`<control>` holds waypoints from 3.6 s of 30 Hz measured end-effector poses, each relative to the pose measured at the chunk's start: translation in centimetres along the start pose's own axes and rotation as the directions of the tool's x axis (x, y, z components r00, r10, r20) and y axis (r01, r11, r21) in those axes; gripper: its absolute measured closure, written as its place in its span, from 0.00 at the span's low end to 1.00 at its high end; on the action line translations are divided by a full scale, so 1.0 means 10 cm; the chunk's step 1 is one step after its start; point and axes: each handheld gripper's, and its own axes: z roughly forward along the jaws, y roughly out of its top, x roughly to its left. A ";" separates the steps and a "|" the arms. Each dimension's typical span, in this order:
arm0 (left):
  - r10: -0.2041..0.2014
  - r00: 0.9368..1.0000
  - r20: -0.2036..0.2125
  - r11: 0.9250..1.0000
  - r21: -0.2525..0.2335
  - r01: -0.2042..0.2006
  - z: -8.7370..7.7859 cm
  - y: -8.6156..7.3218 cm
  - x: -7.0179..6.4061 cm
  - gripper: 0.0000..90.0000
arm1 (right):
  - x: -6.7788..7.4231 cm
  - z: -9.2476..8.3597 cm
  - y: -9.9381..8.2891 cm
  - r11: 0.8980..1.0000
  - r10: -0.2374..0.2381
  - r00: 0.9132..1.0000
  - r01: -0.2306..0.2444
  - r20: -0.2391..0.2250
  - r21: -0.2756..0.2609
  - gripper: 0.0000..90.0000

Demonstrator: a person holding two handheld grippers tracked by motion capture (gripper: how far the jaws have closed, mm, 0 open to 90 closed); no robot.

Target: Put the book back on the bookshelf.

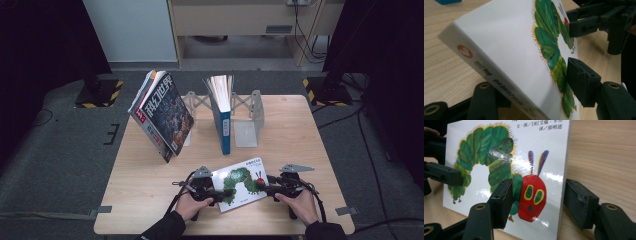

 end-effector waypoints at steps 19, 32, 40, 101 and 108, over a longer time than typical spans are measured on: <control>0.056 0.998 -0.003 0.997 -0.053 -0.056 -0.04 0.09 -0.06 0.62 | -0.01 -0.03 0.02 0.999 -0.022 0.999 0.023 0.026 -0.038 0.48; 0.130 0.991 -0.008 0.987 -0.090 -0.130 -0.08 0.11 -0.10 0.69 | -0.02 -0.05 0.04 0.996 -0.059 0.997 0.061 0.044 -0.058 0.49; 0.137 0.990 0.031 0.990 -0.046 -0.135 0.00 0.04 -0.12 0.67 | -0.02 -0.03 0.01 0.995 -0.093 0.994 0.095 0.064 -0.035 0.52; 0.105 0.994 -0.039 0.982 -0.156 -0.110 -0.53 0.48 -0.30 0.83 | -0.56 -0.36 -0.11 0.992 -0.125 0.895 0.102 0.428 0.075 0.09; 0.109 0.992 -0.064 0.975 -0.189 -0.119 -0.58 0.60 -0.33 0.83 | -0.56 -0.36 -0.11 0.993 -0.118 0.898 0.096 0.423 0.073 0.08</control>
